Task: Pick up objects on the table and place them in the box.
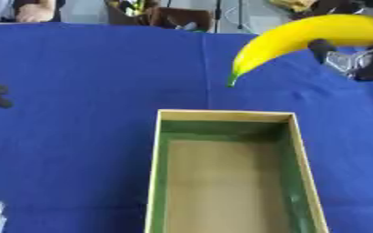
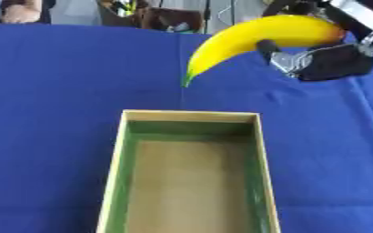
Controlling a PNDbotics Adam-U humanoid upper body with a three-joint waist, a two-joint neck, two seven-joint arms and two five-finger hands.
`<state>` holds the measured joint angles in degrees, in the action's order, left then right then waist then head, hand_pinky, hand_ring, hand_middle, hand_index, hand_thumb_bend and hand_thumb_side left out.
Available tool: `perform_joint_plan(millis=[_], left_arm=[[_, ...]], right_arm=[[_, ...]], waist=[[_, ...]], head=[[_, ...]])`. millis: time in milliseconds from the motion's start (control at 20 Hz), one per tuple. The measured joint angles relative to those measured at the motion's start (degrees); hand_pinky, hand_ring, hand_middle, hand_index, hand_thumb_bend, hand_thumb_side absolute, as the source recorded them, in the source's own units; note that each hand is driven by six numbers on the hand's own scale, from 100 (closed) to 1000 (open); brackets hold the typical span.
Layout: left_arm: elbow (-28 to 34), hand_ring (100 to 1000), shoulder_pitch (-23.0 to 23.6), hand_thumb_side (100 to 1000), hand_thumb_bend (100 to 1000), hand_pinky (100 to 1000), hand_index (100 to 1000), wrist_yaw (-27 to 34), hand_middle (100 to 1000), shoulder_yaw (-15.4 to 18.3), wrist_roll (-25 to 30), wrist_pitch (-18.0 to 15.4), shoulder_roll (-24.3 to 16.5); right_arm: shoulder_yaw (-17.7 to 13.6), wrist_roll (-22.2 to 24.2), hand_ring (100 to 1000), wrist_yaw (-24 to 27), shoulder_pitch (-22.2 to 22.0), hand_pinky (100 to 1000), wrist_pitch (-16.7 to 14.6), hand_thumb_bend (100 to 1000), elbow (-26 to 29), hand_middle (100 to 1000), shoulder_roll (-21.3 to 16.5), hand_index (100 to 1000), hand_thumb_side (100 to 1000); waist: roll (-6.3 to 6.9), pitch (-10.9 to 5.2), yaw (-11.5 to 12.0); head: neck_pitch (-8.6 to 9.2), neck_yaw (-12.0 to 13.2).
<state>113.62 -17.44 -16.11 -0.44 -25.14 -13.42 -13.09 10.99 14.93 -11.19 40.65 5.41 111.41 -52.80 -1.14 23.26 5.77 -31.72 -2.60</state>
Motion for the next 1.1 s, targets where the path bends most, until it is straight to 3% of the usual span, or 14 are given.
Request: perform_joint_plan(millis=[300, 750, 1100], left_arm=[[0.0, 559, -0.14, 1000, 100, 457, 825, -0.02, 623, 1.01, -3.23, -0.62, -0.06], [0.0, 588, -0.07, 1000, 102, 479, 837, -1.08, 649, 2.95, -9.65, -0.56, -0.59], [0.0, 588, 0.26, 1000, 107, 481, 836, -1.98, 650, 3.56, -11.62, -0.44, -1.01]], right_arm=[[2.28, 2.09, 607, -0.3, 0.33, 668, -0.08, 100, 2.06, 360, 0.44, 488, 382], [6.1, 5.41, 608, -2.38, 2.28, 664, -1.03, 100, 2.09, 360, 4.48, 486, 371], [8.1, 8.31, 609, -4.71, 2.68, 664, -1.4, 100, 2.09, 360, 7.27, 485, 361]], waist=[[0.01, -0.21, 0.0], [-0.01, -0.86, -0.15], [-0.03, -0.97, -0.42]], head=[[-0.5, 0.02], [-0.95, 0.04], [-0.97, 0.31]])
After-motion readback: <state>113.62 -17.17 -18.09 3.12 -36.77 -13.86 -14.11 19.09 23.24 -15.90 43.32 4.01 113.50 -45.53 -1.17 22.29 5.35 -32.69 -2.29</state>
